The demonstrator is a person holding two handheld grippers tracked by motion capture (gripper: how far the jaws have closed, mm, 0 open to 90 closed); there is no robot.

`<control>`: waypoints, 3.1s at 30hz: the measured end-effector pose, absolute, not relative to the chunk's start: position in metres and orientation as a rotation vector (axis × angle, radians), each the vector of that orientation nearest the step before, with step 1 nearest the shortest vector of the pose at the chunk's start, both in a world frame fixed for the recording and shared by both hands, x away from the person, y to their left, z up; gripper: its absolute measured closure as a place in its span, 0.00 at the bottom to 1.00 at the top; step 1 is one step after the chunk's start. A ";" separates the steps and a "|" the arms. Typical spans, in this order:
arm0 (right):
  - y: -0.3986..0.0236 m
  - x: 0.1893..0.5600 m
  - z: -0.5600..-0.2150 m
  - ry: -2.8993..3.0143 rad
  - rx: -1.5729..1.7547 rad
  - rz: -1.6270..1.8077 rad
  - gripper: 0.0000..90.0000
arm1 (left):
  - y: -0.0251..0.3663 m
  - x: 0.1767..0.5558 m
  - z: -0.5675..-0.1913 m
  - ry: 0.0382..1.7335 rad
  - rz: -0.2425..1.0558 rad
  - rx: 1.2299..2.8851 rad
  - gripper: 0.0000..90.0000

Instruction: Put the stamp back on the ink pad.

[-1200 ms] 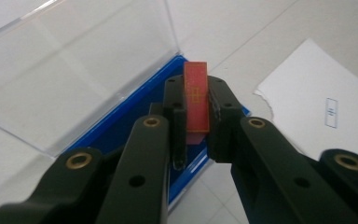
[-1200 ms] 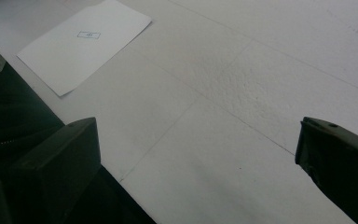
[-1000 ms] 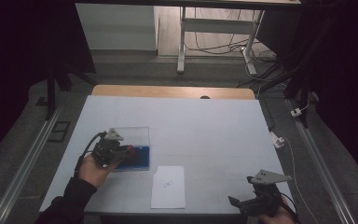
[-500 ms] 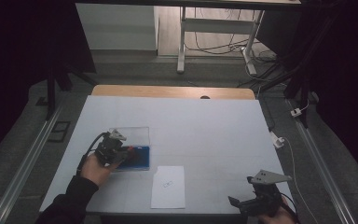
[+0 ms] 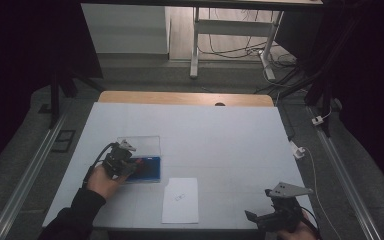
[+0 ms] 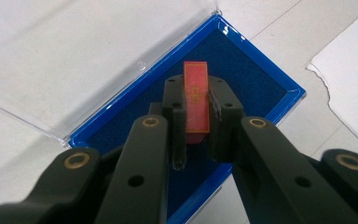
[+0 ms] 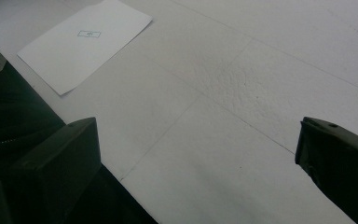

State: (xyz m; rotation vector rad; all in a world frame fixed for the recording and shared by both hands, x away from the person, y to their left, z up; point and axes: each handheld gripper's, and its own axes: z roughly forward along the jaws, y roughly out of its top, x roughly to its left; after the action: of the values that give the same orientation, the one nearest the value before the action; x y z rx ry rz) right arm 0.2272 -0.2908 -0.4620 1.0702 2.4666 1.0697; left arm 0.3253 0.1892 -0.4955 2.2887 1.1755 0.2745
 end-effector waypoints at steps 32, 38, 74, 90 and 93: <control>-0.291 0.227 -0.462 2.469 1.067 1.072 0.00 | 0.193 0.311 -0.481 1.103 0.250 2.098 0.01; -0.290 0.227 -0.462 2.472 1.063 1.068 0.00 | 0.197 0.307 -0.480 1.076 0.204 2.071 0.00; -0.290 0.227 -0.462 2.475 1.070 1.070 0.00 | 0.240 0.221 -0.462 1.052 0.169 1.927 0.00; -0.292 0.228 -0.461 2.458 1.095 1.093 0.00 | 0.263 0.184 -0.466 1.120 0.219 1.904 0.00; -0.293 0.228 -0.461 2.459 1.096 1.099 0.00 | 0.268 0.179 -0.466 1.135 0.231 1.893 0.00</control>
State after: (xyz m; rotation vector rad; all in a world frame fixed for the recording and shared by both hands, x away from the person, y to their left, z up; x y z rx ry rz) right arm 0.2279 -0.2927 -0.4611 1.0958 2.4589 1.0986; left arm 0.1788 0.2678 -0.4661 1.8931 1.1350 0.2314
